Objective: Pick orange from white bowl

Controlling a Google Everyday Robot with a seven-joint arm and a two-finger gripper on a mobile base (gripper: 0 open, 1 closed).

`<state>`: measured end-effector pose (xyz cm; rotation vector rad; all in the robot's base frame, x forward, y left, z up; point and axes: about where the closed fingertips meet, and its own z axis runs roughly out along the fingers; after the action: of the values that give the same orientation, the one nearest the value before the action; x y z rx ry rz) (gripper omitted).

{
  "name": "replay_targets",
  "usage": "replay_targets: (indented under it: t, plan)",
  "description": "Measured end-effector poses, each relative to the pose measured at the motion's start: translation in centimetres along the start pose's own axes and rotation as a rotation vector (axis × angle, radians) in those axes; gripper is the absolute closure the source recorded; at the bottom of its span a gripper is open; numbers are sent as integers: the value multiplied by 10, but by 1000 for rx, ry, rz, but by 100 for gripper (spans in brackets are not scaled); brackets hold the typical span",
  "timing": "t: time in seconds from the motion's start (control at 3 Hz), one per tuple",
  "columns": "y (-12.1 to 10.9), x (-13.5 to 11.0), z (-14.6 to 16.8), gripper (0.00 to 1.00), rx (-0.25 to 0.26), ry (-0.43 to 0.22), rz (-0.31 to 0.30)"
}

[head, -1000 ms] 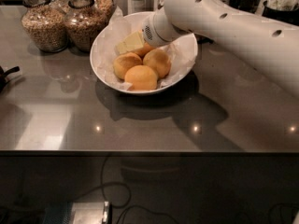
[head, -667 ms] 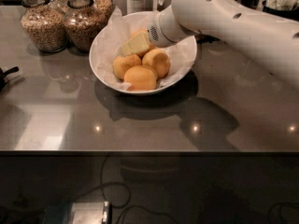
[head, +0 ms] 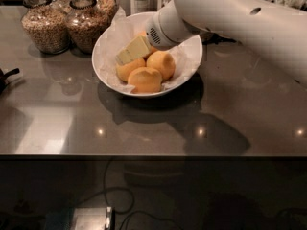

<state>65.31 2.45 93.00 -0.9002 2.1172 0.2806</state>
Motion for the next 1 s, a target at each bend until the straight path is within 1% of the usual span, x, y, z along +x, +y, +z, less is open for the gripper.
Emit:
replay_targets:
  t: [0.33,0.67,1.0]
  plan:
    - [0,0,0,2,0,0,0]
    - [0,0,0,21,0,0,0]
    - [0,0,0,29,0,0,0]
